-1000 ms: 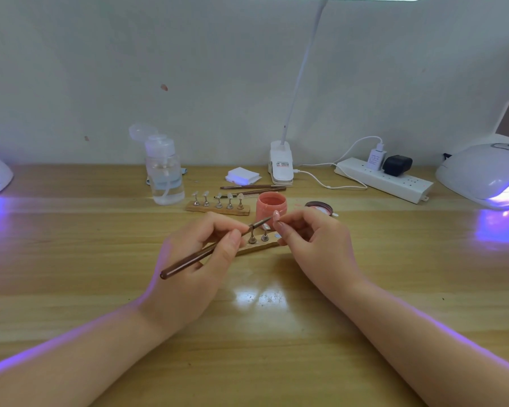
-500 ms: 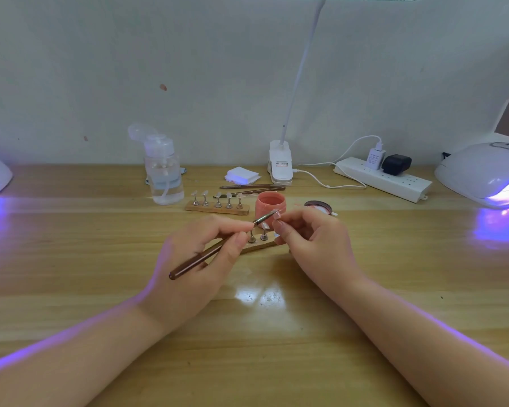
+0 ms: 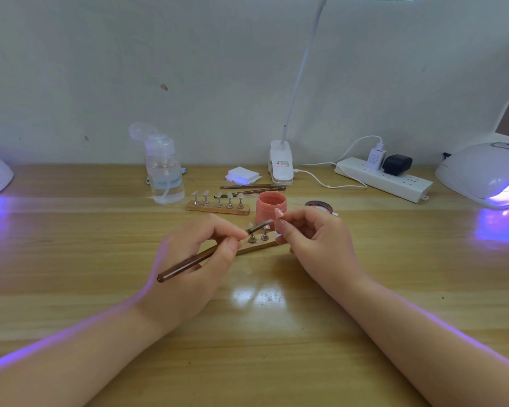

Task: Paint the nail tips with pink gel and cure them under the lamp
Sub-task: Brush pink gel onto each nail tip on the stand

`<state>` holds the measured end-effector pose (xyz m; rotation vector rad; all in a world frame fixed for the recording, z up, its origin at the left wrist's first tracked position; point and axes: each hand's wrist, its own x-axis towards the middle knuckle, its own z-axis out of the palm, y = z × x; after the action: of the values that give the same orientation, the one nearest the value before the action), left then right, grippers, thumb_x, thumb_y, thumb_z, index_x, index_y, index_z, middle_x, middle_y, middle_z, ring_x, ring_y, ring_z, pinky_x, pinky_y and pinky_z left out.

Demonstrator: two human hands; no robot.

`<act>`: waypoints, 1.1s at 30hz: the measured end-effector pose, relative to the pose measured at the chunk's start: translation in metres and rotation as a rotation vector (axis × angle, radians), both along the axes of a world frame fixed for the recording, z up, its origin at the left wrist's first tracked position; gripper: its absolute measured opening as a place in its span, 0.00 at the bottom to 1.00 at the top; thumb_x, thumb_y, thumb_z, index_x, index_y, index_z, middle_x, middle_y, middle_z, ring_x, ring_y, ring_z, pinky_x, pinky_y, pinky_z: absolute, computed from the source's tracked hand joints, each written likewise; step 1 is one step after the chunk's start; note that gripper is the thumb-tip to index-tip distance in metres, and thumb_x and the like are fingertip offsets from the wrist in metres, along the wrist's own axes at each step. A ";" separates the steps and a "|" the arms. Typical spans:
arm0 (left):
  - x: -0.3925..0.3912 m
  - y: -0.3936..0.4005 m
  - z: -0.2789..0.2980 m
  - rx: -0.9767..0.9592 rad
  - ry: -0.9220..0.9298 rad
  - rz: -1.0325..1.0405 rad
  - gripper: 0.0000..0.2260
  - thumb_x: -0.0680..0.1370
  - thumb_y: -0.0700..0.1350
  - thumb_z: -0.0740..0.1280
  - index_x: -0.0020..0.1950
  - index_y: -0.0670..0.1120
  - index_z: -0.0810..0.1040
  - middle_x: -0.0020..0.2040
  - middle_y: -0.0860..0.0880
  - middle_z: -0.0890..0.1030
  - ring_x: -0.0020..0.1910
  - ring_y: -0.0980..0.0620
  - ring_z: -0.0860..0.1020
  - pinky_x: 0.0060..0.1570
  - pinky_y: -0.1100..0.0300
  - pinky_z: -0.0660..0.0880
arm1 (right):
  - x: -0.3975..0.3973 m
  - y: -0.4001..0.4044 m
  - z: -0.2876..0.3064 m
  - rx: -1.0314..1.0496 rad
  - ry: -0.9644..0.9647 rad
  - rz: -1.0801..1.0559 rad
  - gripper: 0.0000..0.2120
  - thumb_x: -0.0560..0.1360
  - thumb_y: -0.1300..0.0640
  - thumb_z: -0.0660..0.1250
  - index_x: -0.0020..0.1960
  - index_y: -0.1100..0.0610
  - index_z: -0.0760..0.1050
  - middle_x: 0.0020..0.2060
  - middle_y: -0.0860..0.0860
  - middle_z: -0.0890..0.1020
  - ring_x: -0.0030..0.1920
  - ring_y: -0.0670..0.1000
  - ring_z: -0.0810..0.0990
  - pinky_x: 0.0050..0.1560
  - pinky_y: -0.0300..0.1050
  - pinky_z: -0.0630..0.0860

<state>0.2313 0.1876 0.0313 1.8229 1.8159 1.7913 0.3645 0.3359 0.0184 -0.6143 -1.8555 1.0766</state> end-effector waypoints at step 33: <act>0.004 0.001 0.002 -0.038 -0.069 0.068 0.06 0.77 0.44 0.63 0.47 0.52 0.79 0.43 0.57 0.83 0.44 0.62 0.80 0.42 0.75 0.70 | 0.004 -0.003 0.003 0.052 -0.018 -0.049 0.03 0.74 0.59 0.72 0.45 0.52 0.81 0.36 0.48 0.84 0.39 0.49 0.84 0.43 0.52 0.80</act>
<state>0.2353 0.1883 0.0334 1.6851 1.8951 1.8043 0.3680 0.3334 0.0213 -0.6368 -1.8685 0.9908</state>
